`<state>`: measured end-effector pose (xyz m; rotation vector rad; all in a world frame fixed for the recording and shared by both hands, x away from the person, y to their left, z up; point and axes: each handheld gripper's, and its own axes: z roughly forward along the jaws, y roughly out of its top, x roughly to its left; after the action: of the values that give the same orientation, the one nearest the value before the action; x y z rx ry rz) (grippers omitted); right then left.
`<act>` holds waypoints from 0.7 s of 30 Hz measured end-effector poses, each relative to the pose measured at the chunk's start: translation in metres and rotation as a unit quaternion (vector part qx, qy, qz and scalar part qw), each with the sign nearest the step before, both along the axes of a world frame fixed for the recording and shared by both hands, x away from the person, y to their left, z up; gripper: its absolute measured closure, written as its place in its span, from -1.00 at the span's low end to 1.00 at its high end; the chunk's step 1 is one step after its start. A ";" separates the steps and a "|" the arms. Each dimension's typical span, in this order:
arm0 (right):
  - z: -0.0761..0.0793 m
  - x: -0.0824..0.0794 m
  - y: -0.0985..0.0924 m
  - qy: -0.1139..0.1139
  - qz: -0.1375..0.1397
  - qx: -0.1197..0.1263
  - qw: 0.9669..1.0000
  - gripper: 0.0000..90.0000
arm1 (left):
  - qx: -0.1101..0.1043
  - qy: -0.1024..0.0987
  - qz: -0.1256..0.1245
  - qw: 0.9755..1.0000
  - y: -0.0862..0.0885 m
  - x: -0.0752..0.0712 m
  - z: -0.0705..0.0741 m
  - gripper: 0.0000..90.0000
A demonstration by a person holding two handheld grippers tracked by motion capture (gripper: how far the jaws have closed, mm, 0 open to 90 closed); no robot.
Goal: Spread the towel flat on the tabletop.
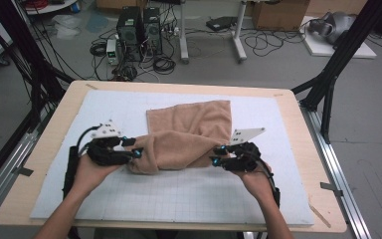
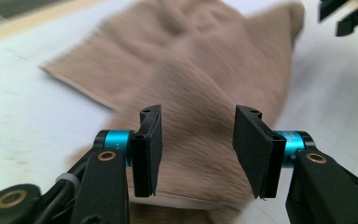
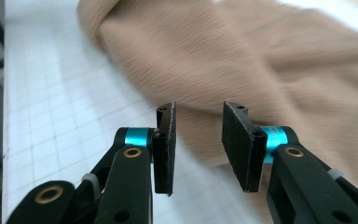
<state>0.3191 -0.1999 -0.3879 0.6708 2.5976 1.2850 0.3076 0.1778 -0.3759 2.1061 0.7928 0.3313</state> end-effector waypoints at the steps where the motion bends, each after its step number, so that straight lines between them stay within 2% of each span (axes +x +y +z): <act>1: -0.006 -0.001 0.004 -0.005 -0.001 -0.003 1.000 0.37 | 0.009 0.006 -0.002 1.000 -0.005 0.000 -0.007 0.15; 3: -0.018 0.000 0.009 0.004 -0.002 -0.002 1.000 0.31 | 0.008 0.024 -0.006 1.000 -0.009 0.004 -0.021 0.12; 6: -0.033 0.007 0.016 0.012 -0.014 -0.022 1.000 0.27 | 0.017 0.034 -0.003 0.999 -0.014 0.013 -0.035 0.16; 8: -0.039 0.014 0.020 0.017 -0.026 -0.032 0.999 0.27 | 0.029 0.035 -0.005 0.999 -0.018 0.019 -0.042 0.25; 10: -0.046 0.020 0.022 0.020 -0.031 -0.039 0.999 0.30 | 0.029 0.031 -0.001 0.999 -0.020 0.023 -0.046 0.35; 13: -0.052 0.024 0.026 0.012 -0.038 -0.046 0.998 0.42 | 0.027 0.025 0.003 0.999 -0.022 0.027 -0.050 0.47; 16: -0.053 0.024 0.030 0.002 -0.041 -0.054 0.998 0.62 | 0.031 0.017 0.000 0.999 -0.023 0.027 -0.050 0.60; 19: -0.055 0.026 0.029 0.015 -0.040 -0.041 0.998 0.85 | 0.029 0.016 0.001 0.999 -0.022 0.026 -0.049 0.72; 21: -0.054 0.027 0.028 0.016 -0.031 -0.043 0.998 0.91 | 0.026 0.015 0.000 1.000 -0.020 0.024 -0.045 0.76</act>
<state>0.3456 -0.1716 -0.4419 0.7565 2.6170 1.1462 0.3320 0.1582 -0.4213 2.1641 0.8099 0.3230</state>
